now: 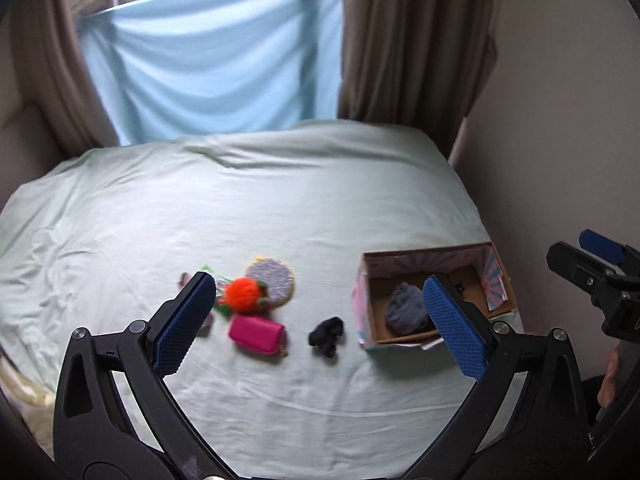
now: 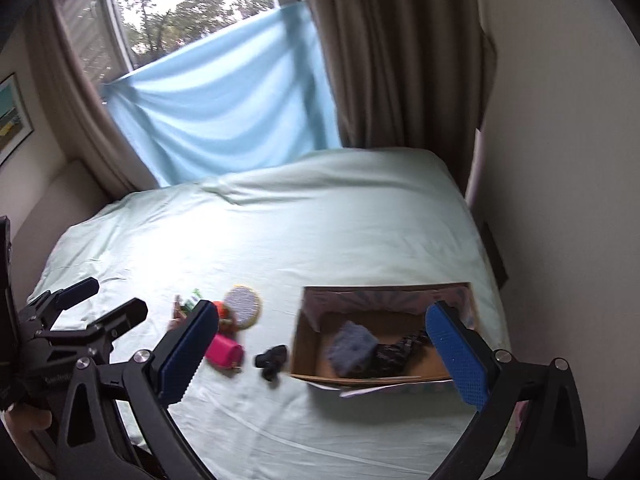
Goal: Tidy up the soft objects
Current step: 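Raise both open tools out of the box and back over the bed, then close the left tool on the pink fabric mask while the right tool grasps the orange pompom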
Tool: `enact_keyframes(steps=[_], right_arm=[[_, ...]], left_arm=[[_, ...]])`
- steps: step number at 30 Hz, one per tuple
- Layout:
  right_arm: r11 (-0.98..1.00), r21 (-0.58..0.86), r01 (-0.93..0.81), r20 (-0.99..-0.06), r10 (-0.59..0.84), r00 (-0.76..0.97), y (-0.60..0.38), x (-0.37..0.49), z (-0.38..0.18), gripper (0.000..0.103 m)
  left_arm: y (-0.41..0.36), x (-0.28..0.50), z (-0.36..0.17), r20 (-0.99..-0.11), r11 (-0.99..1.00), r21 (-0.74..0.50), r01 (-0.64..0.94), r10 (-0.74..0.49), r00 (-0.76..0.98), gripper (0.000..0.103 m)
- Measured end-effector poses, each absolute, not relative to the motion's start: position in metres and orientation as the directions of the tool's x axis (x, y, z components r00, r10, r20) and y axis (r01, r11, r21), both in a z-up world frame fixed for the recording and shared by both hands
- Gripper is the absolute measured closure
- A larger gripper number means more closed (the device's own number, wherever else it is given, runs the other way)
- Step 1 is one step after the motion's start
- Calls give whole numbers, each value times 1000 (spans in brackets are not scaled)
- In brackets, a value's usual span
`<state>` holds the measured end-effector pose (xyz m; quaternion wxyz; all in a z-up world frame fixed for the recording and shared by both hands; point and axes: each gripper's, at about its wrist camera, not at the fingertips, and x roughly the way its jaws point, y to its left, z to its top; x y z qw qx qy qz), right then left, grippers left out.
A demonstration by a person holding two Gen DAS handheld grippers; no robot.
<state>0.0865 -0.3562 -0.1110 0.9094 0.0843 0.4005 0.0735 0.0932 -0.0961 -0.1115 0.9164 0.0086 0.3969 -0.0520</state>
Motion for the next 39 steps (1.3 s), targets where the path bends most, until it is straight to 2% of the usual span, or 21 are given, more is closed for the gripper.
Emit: enact_keyframes(steps=[5, 12, 23, 32, 39], right_arm=[[976, 207, -67, -688, 194, 700, -322, 63, -99, 0], [978, 209, -20, -661, 156, 734, -277, 36, -93, 0], [984, 178, 30, -641, 93, 762, -199, 40, -86, 0], [982, 186, 31, -659, 101, 745, -128, 65, -116, 0], [979, 198, 44, -684, 106, 722, -88, 104, -169, 0]], left_arm=[[-41, 64, -101, -693, 999, -6, 32, -27, 720, 0], [32, 38, -99, -667, 1000, -30, -10, -13, 745, 0], [114, 57, -106, -678, 997, -43, 57, -71, 732, 0], [170, 97, -145, -712, 990, -47, 136, -129, 691, 0], [194, 138, -205, -740, 981, -45, 187, -158, 654, 0]])
